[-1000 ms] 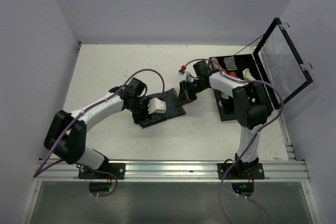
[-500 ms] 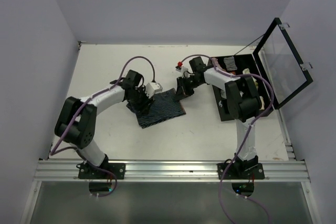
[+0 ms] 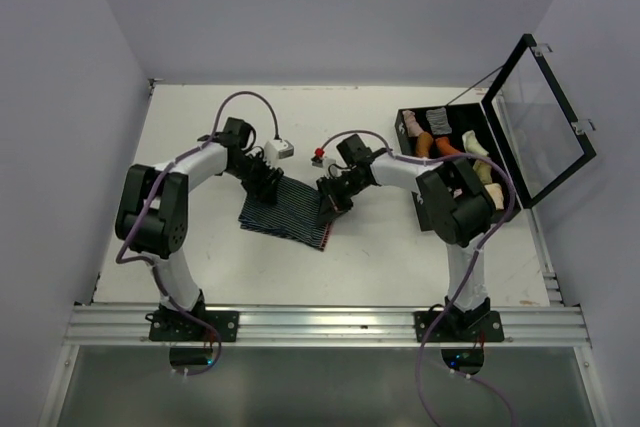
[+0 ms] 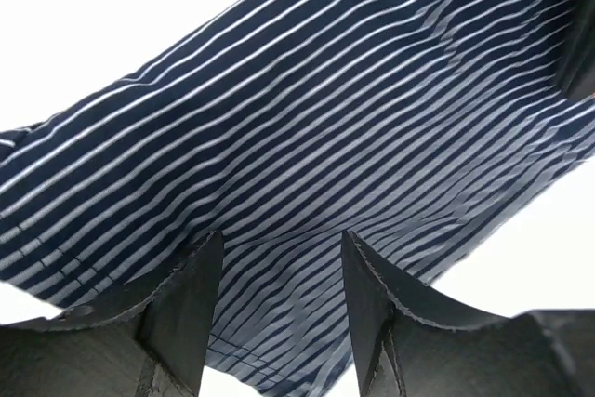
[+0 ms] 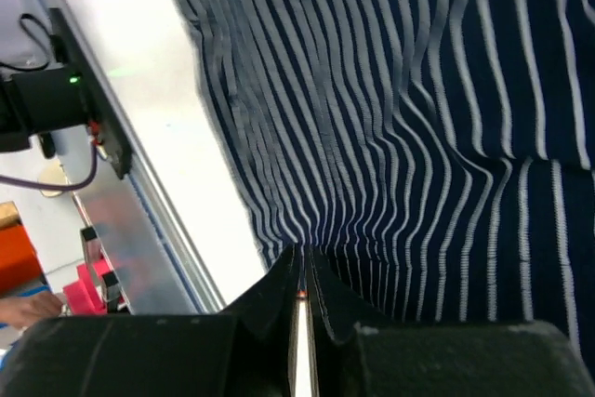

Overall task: Roll the underwear
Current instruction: Fold the underwear

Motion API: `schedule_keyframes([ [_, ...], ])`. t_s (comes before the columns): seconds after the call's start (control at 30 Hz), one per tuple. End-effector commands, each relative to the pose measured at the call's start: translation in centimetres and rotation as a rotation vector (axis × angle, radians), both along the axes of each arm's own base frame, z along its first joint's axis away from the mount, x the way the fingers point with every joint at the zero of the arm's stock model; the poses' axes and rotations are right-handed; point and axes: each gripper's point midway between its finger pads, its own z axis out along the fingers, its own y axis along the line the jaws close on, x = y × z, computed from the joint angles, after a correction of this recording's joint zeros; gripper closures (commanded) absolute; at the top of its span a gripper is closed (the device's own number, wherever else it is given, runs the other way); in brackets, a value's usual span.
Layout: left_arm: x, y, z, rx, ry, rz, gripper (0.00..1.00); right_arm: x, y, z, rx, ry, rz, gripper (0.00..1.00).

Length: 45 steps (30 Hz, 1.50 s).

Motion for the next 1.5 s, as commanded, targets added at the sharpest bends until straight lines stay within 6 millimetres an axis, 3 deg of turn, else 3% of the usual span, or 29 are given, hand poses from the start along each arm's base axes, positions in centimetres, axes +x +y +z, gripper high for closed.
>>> schedule_keyframes([
  [0.0,0.0,-1.3,6.0,-0.128,-0.131,-0.088,0.42,3.7,0.1,7.1,0.130,-0.188,0.003,0.89],
  [0.07,0.1,-1.7,7.6,-0.164,-0.162,-0.065,0.39,4.9,-0.2,10.2,0.192,-0.263,-0.016,0.87],
  [0.1,0.5,-2.2,9.1,-0.208,-0.178,-0.027,0.39,5.2,-0.2,11.1,0.212,-0.293,-0.017,0.82],
  [0.2,0.8,-3.6,10.6,-0.322,-0.125,0.020,0.34,6.2,1.1,12.6,0.266,-0.310,-0.048,0.73],
  [0.33,0.9,-4.9,9.2,-0.438,0.034,0.081,0.33,6.6,2.8,10.5,0.305,-0.112,-0.165,0.64],
  [0.43,1.7,-4.9,6.7,-0.482,0.126,0.167,0.34,6.5,3.7,8.8,0.329,-0.014,-0.216,0.59],
  [0.47,1.9,-4.7,5.3,-0.474,0.158,0.192,0.34,6.3,3.7,7.4,0.318,0.027,-0.229,0.59],
  [0.6,3.6,-2.1,2.2,-0.496,0.235,0.342,0.34,5.7,1.5,3.0,0.220,0.062,-0.266,0.59],
  [0.7,4.1,-0.1,-0.5,-0.460,0.277,0.418,0.35,6.8,-0.8,0.7,0.153,0.042,-0.276,0.60],
  [0.83,4.0,1.4,-3.0,-0.426,0.323,0.477,0.35,7.4,-2.5,-1.9,0.085,0.019,-0.212,0.65],
  [0.9,3.9,1.6,-3.3,-0.428,0.339,0.478,0.35,7.2,-2.5,-2.1,0.086,0.033,-0.180,0.68],
  [1.0,3.5,1.1,-2.1,-0.462,0.326,0.419,0.35,7.3,-2.3,-1.2,0.100,-0.022,-0.117,0.69],
  [1.13,3.6,0.9,2.0,-0.497,0.217,0.312,0.35,8.6,-1.9,3.8,0.168,-0.180,-0.012,0.69],
  [1.17,3.8,1.0,3.8,-0.492,0.134,0.261,0.35,8.5,-1.8,5.8,0.185,-0.231,0.005,0.69],
  [1.23,3.6,1.4,5.5,-0.464,0.071,0.218,0.35,8.0,-2.2,7.1,0.190,-0.328,0.080,0.69],
  [1.27,3.6,1.9,6.8,-0.424,-0.027,0.165,0.35,7.6,-2.4,9.1,0.205,-0.397,0.113,0.69],
  [1.33,2.9,2.6,8.2,-0.367,-0.101,0.122,0.34,5.9,-2.6,8.9,0.147,-0.515,0.235,0.68],
  [1.4,2.3,3.7,7.6,-0.278,-0.170,0.071,0.32,4.5,-3.4,9.0,0.066,-0.644,0.328,0.67],
  [1.47,1.7,4.7,7.5,-0.204,-0.235,0.021,0.32,3.0,-2.5,8.5,0.040,-0.789,0.473,0.64],
])
